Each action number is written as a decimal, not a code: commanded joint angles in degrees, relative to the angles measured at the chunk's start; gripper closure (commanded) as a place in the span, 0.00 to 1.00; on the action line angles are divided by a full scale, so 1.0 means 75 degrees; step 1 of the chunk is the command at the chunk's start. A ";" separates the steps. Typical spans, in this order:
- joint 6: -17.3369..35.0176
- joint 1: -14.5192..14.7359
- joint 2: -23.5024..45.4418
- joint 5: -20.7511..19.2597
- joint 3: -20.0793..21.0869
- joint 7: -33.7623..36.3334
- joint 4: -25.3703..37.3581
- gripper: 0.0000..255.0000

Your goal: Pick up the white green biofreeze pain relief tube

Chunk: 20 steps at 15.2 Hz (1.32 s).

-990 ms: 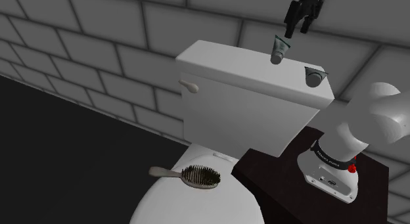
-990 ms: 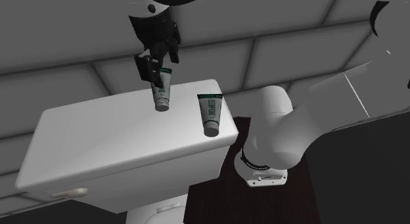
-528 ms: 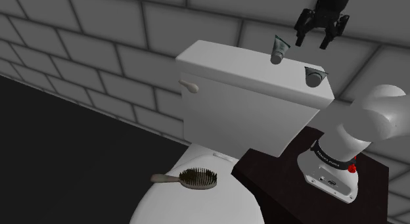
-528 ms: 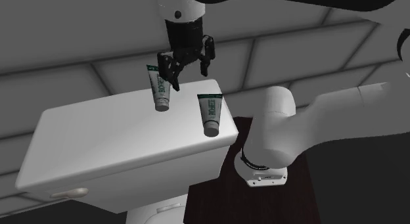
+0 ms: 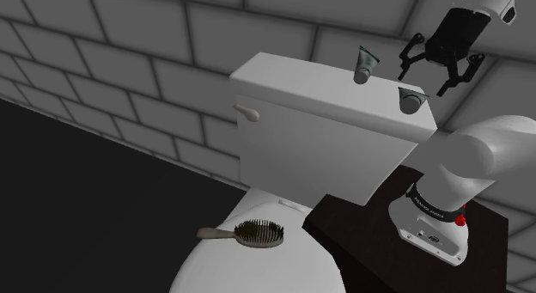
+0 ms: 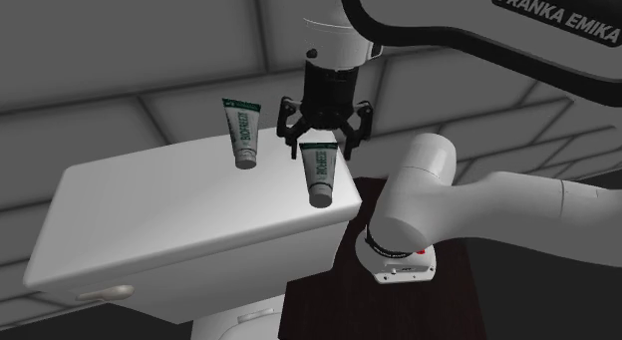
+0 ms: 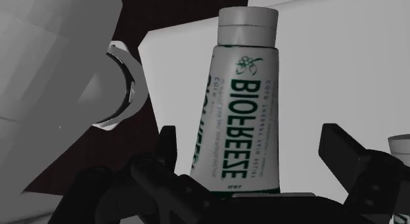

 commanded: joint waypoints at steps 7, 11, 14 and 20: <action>0.0348 -0.0065 -0.0309 0.0065 0.0057 -0.0009 -0.0668 1.00; 0.0356 -0.0065 -0.0296 0.0065 0.0057 -0.0012 -0.0663 1.00; 0.0357 -0.0065 -0.0295 0.0065 0.0057 -0.0012 -0.0663 1.00; 0.0081 -0.0050 -0.0111 0.0052 0.0029 0.0067 -0.0192 1.00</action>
